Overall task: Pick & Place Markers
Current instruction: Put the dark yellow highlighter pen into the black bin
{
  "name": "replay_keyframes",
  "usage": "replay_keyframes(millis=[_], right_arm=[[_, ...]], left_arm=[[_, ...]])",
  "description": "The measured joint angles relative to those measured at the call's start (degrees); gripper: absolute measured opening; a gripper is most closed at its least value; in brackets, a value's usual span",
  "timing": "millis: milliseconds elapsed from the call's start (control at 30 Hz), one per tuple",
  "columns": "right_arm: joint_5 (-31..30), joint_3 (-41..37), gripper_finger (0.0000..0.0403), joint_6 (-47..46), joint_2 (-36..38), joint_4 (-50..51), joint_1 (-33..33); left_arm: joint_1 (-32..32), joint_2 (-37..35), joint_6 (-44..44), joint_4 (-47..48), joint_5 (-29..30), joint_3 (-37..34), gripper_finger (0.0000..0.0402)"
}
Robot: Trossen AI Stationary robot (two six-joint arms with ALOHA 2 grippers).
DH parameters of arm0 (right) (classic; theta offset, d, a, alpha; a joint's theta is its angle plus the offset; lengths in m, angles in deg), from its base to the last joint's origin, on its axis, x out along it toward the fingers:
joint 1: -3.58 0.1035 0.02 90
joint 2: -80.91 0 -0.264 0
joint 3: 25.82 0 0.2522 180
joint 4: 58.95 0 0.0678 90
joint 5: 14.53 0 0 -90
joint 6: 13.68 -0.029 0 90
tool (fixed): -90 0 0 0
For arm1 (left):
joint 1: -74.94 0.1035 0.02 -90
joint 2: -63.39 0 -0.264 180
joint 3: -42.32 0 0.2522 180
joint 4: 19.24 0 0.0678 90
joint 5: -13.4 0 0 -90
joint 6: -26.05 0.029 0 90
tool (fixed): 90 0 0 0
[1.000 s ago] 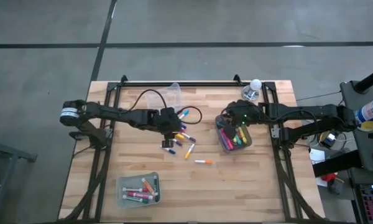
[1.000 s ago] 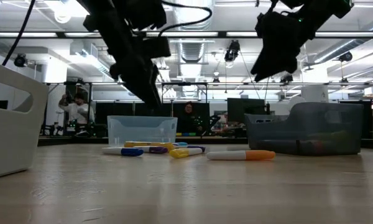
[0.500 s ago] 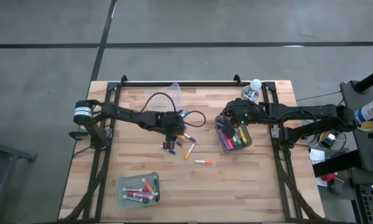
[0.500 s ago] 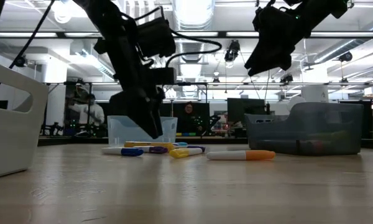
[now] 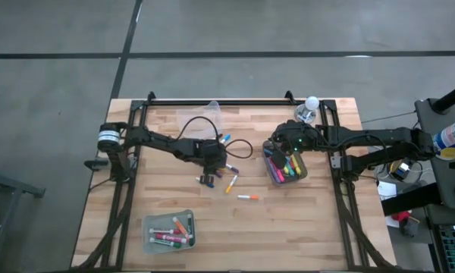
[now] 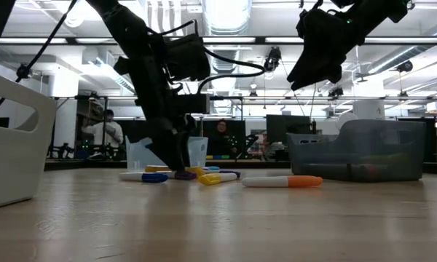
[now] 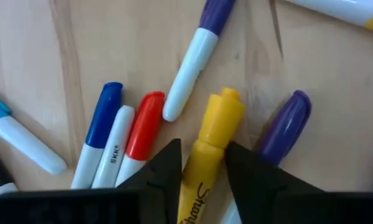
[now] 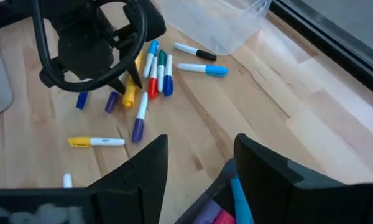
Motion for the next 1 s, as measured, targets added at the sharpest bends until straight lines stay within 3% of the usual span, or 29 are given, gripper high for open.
replay_keyframes(millis=[200, 467, 600, 867, 1000], right_arm=[[0.0, 0.0, 0.0171, 0.0, 0.0, -0.2, 0.0], [0.0, -0.1, 0.0171, 0.2, 0.0, -0.3, 0.0], [0.1, -0.6, 0.0166, 4.8, 0.0, -1.0, 0.4], [7.3, -4.5, 0.0155, 14.1, 0.0, -13.7, 2.4], [8.0, -6.2, 0.0161, 15.3, 0.0, -19.3, 3.2]], left_arm=[[0.0, -0.4, -2.5, -0.5, 0.2, 1.0, 0.0046], [0.0, -3.5, -2.9, 0.0, 0.1, 4.3, 0.0048], [0.0, -5.5, -3.5, 0.0, 0.1, 6.4, 0.0059], [0.0, -8.2, -6.4, 0.1, -6.2, 11.1, 0.0055], [-0.1, -8.2, -8.1, 0.0, -9.4, 12.7, 0.0055]])
